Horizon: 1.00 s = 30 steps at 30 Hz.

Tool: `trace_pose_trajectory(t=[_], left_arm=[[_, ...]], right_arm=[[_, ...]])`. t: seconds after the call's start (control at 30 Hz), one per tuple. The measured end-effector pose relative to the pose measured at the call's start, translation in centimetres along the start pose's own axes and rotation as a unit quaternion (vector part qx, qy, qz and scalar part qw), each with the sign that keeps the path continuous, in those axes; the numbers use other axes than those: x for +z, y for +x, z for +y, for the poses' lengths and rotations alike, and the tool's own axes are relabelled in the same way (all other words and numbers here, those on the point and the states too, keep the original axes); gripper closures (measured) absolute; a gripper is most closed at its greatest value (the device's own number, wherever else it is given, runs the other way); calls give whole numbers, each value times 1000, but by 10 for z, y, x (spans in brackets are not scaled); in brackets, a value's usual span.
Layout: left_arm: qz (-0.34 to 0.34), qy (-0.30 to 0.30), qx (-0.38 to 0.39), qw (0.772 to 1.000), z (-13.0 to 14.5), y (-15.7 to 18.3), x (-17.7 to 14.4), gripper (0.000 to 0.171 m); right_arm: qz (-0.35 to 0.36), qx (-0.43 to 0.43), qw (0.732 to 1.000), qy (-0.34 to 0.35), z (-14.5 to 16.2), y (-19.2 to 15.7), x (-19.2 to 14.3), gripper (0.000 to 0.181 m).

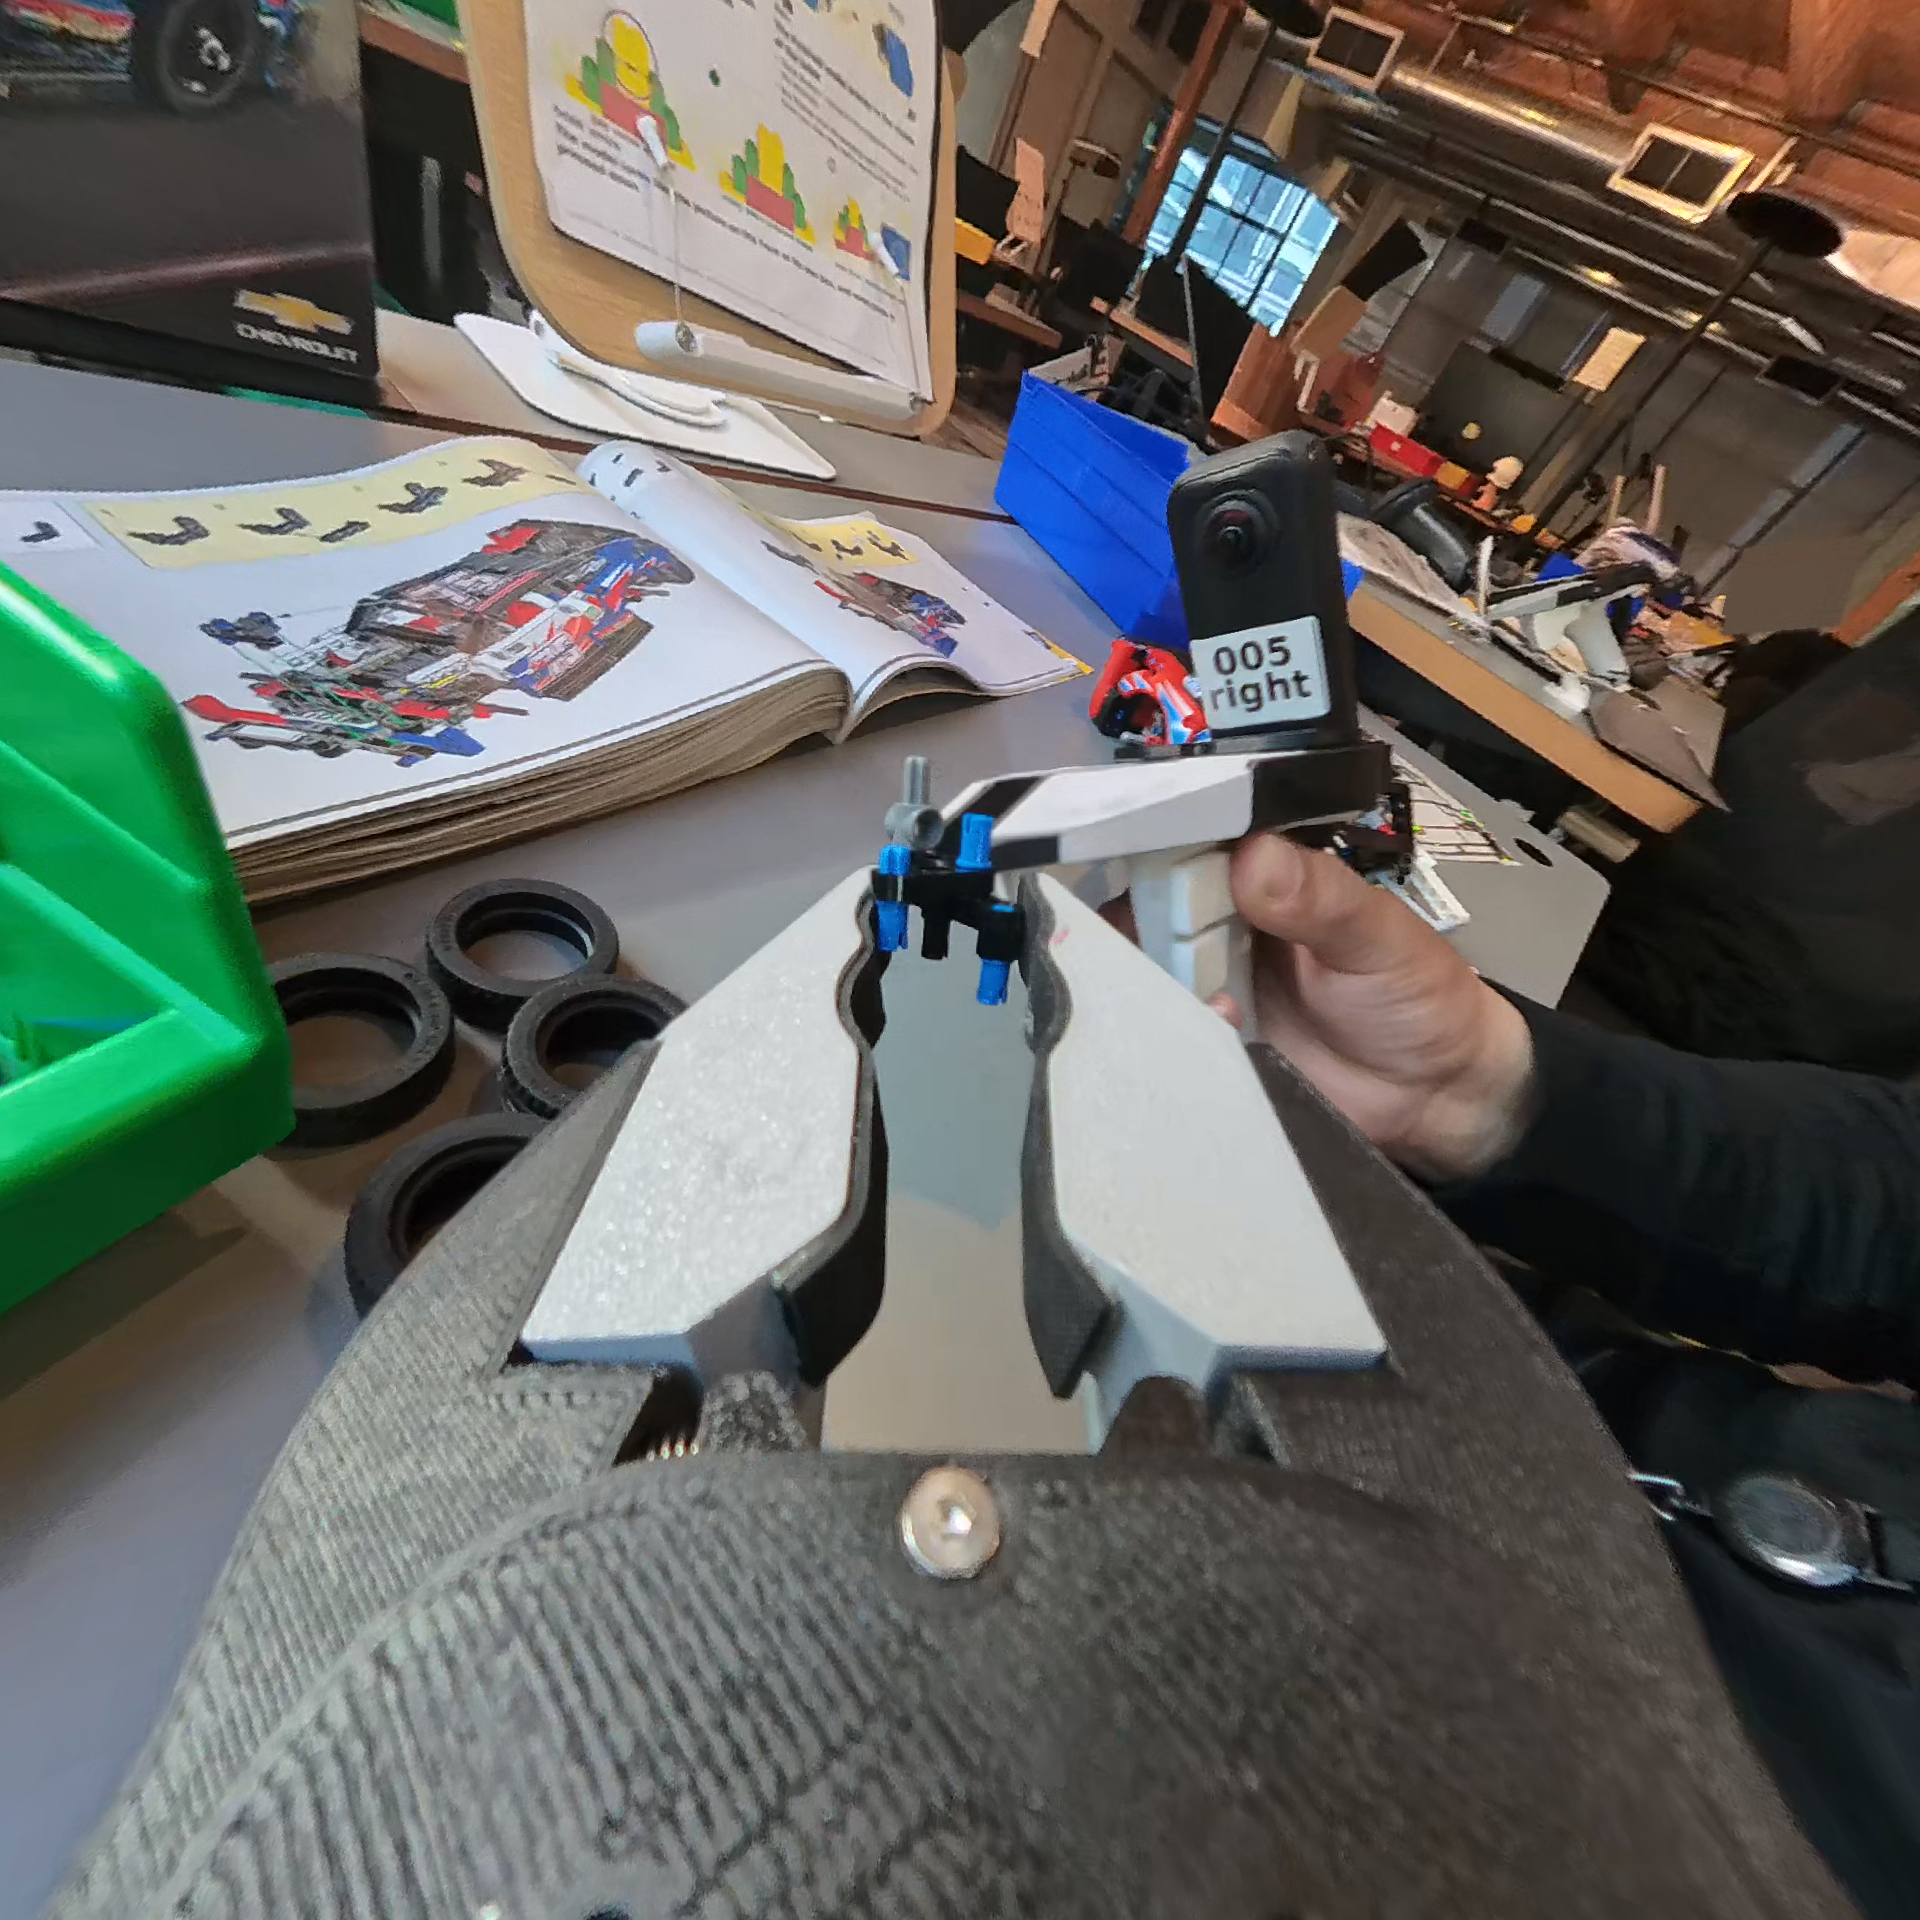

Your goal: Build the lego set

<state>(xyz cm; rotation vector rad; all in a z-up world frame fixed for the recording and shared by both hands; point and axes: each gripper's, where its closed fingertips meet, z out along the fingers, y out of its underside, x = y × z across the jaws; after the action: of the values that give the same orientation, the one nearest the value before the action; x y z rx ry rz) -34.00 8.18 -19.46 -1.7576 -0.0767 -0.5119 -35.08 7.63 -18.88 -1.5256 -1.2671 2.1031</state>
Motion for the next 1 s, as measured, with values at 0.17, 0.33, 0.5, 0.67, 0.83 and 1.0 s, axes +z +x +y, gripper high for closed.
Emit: trace_pose_trajectory(t=[0.17, 0.33, 0.5, 0.67, 0.83, 1.0], left_arm=[[7, 3, -7, 1000, -1, 3, 0, 149], [11, -1, -8, 1000, 4, 6, 4, 149], [13, 2, -17, 1000, 6, 7, 7, 149], [-32, -17, 60, 998, 0, 1, 1, 143], [-101, -63, 169, 978, 8, -5, 3, 144], [-127, -128, 234, 955, 15, -14, 2, 146]], right_arm=[[22, -48, 999, -14, -1, 1, 2, 169], [14, -45, 999, -7, -3, 0, 1, 168], [8, -39, 999, -21, -1, 1, 2, 174], [52, -104, 993, -32, 0, 3, 1, 175], [62, -104, 992, -38, 2, 5, 1, 175], [65, -89, 991, -71, 8, 13, 3, 175]])
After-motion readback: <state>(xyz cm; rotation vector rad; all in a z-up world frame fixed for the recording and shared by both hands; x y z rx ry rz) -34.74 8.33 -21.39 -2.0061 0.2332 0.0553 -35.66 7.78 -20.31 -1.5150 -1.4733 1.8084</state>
